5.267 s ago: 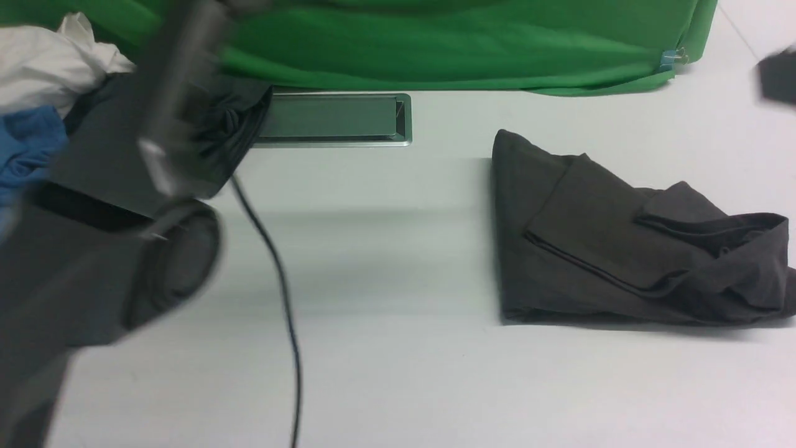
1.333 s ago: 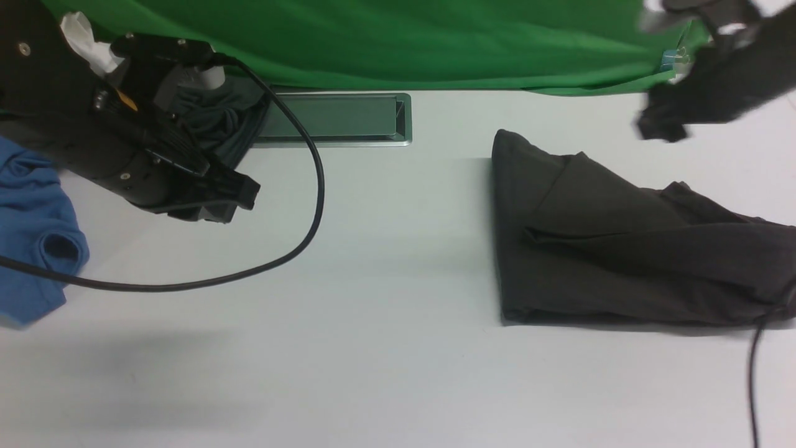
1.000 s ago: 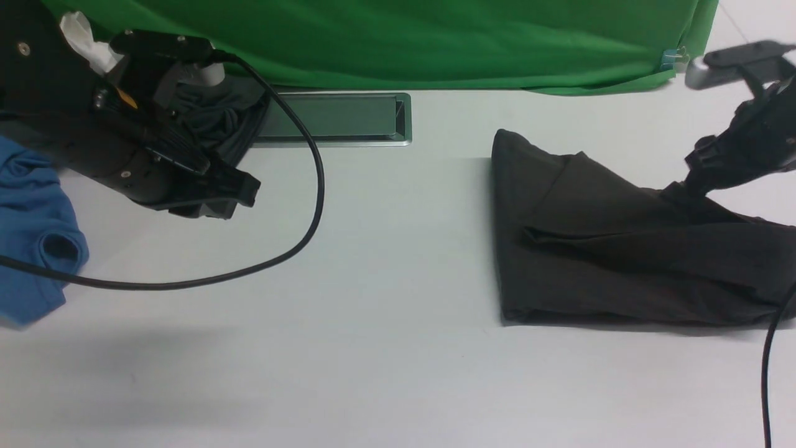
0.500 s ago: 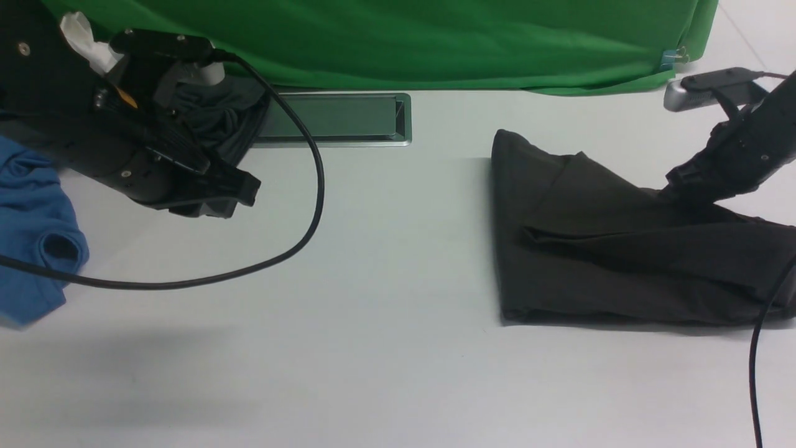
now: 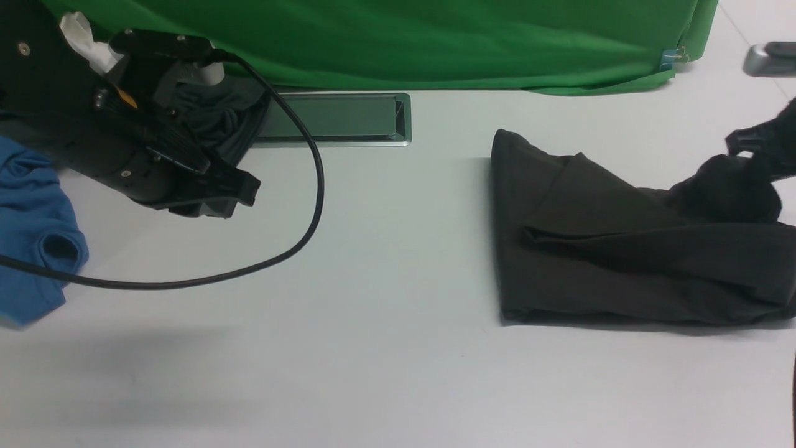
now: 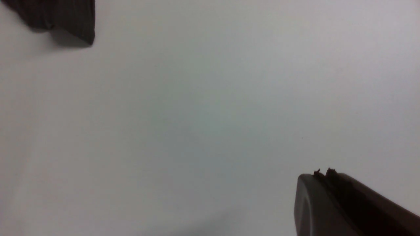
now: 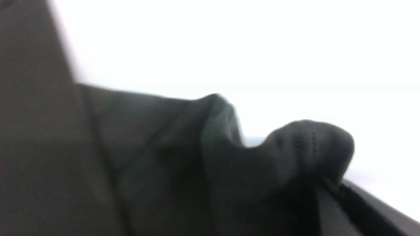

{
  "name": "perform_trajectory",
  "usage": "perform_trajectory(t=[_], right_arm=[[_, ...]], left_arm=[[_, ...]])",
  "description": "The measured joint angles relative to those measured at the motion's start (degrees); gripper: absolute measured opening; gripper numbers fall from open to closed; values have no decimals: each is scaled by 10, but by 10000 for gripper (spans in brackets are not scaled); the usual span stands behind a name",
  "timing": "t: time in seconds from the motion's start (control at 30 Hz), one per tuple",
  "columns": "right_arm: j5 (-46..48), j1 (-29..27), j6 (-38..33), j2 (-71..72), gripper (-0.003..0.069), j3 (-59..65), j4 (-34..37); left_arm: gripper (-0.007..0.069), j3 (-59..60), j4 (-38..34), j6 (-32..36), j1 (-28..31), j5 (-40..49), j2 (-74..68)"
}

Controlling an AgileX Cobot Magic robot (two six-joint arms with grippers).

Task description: Fold a long-sleeved shirt on a white desktop.

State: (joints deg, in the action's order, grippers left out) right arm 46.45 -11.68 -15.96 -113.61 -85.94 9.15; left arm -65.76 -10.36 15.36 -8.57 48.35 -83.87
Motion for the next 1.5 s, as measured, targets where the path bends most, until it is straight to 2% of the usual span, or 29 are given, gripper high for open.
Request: perform_trajectory(t=[0.23, 0.3, 0.43, 0.53, 0.6, 0.63, 0.73, 0.8, 0.9, 0.93, 0.97, 1.07, 1.17, 1.23, 1.5], right_arm=[[-7, -15, 46, -7, 34, 0, -47], [-7, -17, 82, -7, 69, 0, -77], [-8, -17, 108, -7, 204, 0, -116], [-9, -17, 133, -2, 384, 0, -130], [-12, -16, 142, 9, 471, 0, -130], [-16, -14, 143, 18, 507, 0, -127], [-27, 4, 134, 55, 558, 0, -105], [-32, 30, 94, 83, 566, 0, -69], [-27, 104, -31, 107, 570, -3, 1], [-18, 147, -84, 108, 571, -4, 23], [-17, 153, -91, 107, 571, -4, 27], [-5, 243, -154, 83, 571, -4, 26], [-3, 301, -169, 46, 571, -4, -10], [2, 316, -170, 22, 571, -4, -23], [13, 316, -159, -41, 570, -4, -43]], left_arm=[[41, 0, -2, 0, 0, 0, 0], [41, 0, -6, 0, 0, 0, 0], [41, 0, -13, 4, 0, 0, 0], [41, 0, -15, 5, 0, 0, 0], [41, 0, -15, 5, 0, 0, 0], [41, 0, -16, 5, 0, 0, 0], [41, 0, -19, 7, 0, 0, 0], [41, 0, -23, 9, 0, 0, 0], [41, 0, -26, 13, 0, 0, 0], [41, 0, -26, 13, 0, 0, 0], [41, 0, -26, 13, 0, 0, 0], [41, 0, -26, 13, 0, -1, 0], [41, 0, -26, 14, 0, -1, 0], [41, 0, -26, 14, 0, -1, 0], [41, 0, -28, 15, 0, 4, 0]])
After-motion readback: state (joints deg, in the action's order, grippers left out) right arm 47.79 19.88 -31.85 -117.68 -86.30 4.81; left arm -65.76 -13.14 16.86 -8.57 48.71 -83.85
